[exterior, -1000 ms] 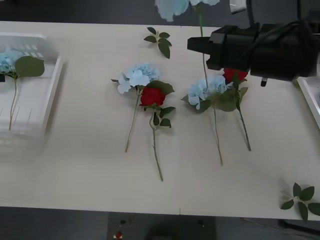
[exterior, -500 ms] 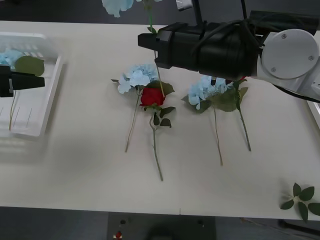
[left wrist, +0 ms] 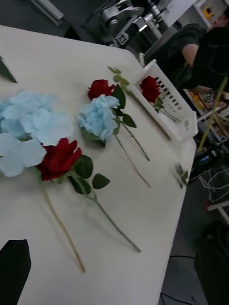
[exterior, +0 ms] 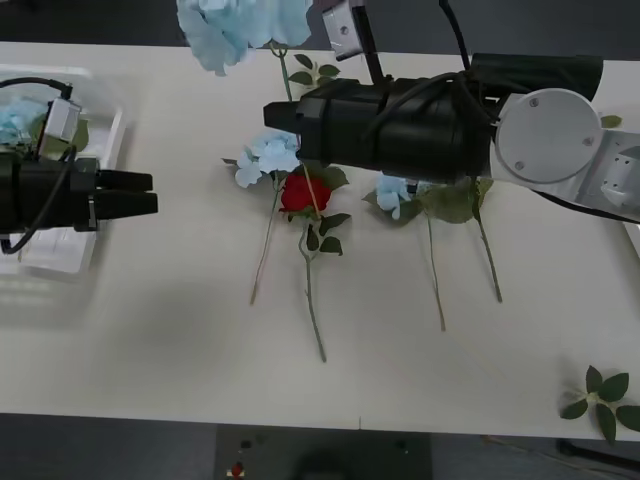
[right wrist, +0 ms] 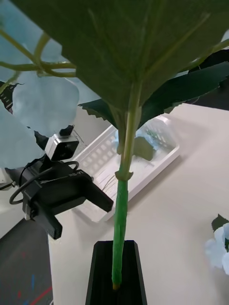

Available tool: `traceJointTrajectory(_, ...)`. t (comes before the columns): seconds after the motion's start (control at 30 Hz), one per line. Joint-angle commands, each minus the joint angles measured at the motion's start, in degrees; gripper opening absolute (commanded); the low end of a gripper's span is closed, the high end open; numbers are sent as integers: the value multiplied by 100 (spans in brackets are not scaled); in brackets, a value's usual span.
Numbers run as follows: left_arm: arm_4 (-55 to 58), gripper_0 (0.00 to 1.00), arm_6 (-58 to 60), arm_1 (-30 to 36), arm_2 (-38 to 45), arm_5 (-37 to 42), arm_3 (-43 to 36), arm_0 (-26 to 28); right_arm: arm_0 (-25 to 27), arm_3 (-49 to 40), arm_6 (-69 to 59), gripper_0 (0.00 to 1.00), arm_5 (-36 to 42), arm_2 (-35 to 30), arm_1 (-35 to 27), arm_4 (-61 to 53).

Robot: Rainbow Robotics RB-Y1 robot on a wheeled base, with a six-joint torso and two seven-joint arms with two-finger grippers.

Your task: Put the red flowers into the right box and the blue flowers into the left box

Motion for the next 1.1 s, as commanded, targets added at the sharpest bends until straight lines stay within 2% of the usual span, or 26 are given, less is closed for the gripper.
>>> traceJointTrajectory(0.03, 479, 100, -614, -108, -358, -82, -89, -58, -190, -81, 112, 0, -60, -16, -68, -25)
traceJointTrajectory(0.47, 1428, 100, -1721, -460, -1650, -477, -89, -181, -190, -81, 112, 0, -104, 72, -6, -25)
traceJointTrajectory(0.6, 1543, 100, -1752, -565, -1993, -873, -168, -243, -181, -72, 112, 0, -104, 72, 20, -25)
traceJointTrajectory(0.83, 1569, 100, -1752, -785, -2520, -2042, -563, -357, -181, -72, 112, 0, -104, 72, 20, -25)
traceJointTrajectory(1.1, 1569, 100, -1752, -1066, -2573, -2270, -616, -506, -181, -72, 112, 0, -104, 72, 20, -25)
